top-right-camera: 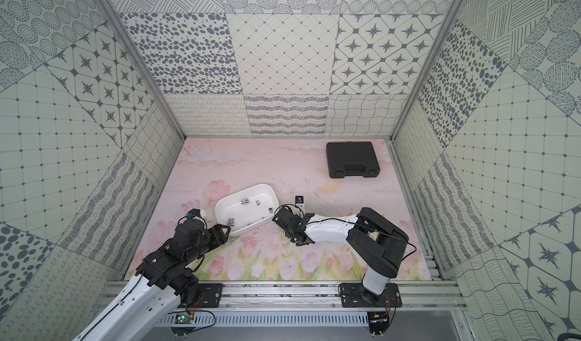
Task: Put the socket on the desktop into the storage box
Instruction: Pick up the socket head from the center of the board, then place the socket head in the storage box.
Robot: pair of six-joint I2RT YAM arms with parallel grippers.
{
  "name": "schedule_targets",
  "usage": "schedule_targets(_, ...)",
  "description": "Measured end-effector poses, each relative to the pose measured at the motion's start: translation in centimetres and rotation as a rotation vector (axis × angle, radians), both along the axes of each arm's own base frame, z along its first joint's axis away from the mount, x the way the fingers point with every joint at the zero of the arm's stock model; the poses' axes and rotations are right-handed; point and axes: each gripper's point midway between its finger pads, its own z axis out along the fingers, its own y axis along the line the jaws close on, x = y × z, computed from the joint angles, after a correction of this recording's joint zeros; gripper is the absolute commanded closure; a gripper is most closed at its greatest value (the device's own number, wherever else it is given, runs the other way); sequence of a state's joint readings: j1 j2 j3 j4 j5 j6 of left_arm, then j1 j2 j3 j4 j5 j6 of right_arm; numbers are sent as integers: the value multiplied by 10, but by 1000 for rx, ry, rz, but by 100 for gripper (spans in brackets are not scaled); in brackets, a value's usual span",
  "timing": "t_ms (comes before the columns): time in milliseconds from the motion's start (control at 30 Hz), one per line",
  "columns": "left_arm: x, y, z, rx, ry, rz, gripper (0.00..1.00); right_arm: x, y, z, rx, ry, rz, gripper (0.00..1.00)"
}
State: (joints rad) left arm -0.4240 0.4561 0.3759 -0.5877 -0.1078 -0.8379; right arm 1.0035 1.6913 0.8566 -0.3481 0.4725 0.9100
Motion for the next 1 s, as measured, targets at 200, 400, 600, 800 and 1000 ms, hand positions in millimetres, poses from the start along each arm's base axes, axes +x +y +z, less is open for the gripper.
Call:
schedule_targets(200, 0, 0, 0, 0, 0, 0, 28, 0, 0, 0, 2, -1, -1, 74)
schedule_targets(400, 0, 0, 0, 0, 0, 0, 28, 0, -1, 11, 20, -15, 2, 77)
schedule_targets(600, 0, 0, 0, 0, 0, 0, 28, -1, 0, 60, 110, -89, 25, 78)
schedule_targets(800, 0, 0, 0, 0, 0, 0, 28, -1, 12, 93, 153, -137, 76, 79)
schedule_targets(1000, 0, 0, 0, 0, 0, 0, 28, 9, 51, 114, 181, -157, 143, 79)
